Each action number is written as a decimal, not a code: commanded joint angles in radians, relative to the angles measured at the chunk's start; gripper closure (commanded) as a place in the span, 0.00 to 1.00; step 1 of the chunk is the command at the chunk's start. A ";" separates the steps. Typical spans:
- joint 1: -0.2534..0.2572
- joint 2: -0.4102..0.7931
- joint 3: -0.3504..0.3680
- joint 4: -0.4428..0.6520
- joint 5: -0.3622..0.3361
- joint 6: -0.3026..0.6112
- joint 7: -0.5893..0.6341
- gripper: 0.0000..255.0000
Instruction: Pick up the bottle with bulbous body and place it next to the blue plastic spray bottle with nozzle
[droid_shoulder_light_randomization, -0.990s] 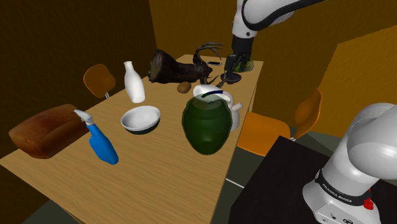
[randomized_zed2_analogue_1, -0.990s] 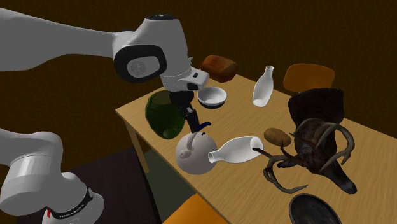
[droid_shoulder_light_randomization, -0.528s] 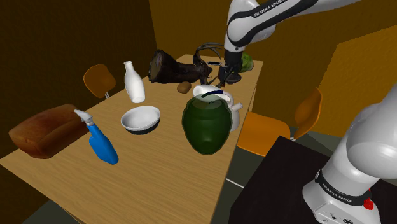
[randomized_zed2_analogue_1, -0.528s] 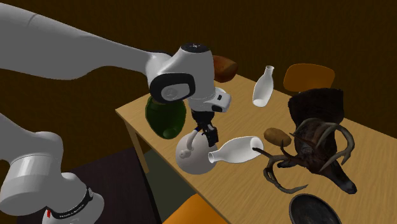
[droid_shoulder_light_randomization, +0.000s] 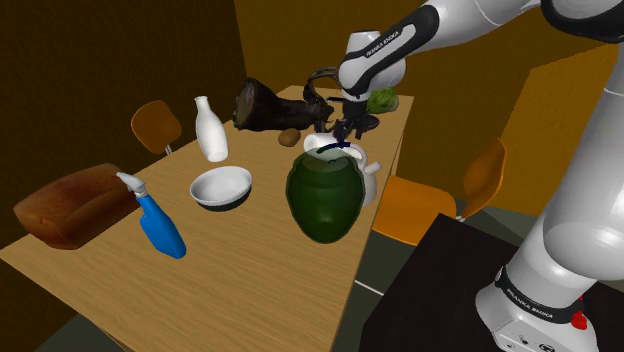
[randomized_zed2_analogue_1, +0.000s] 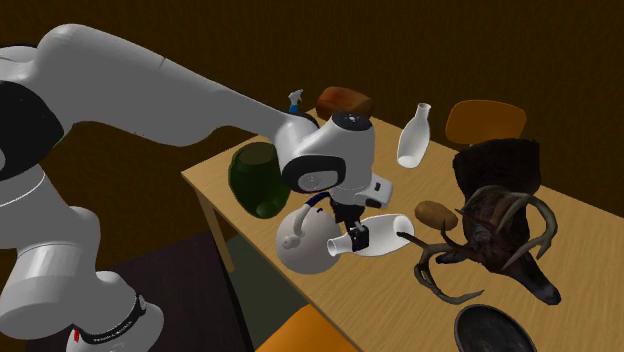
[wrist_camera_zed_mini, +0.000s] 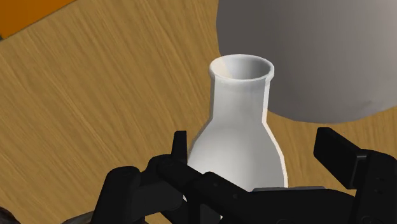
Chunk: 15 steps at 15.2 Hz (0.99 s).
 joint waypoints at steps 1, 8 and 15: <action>-0.003 0.029 0.000 0.004 0.009 0.023 -0.007 0.00; -0.004 0.076 0.003 -0.015 0.021 0.088 -0.015 0.00; -0.004 0.076 0.003 -0.015 0.021 0.088 -0.015 1.00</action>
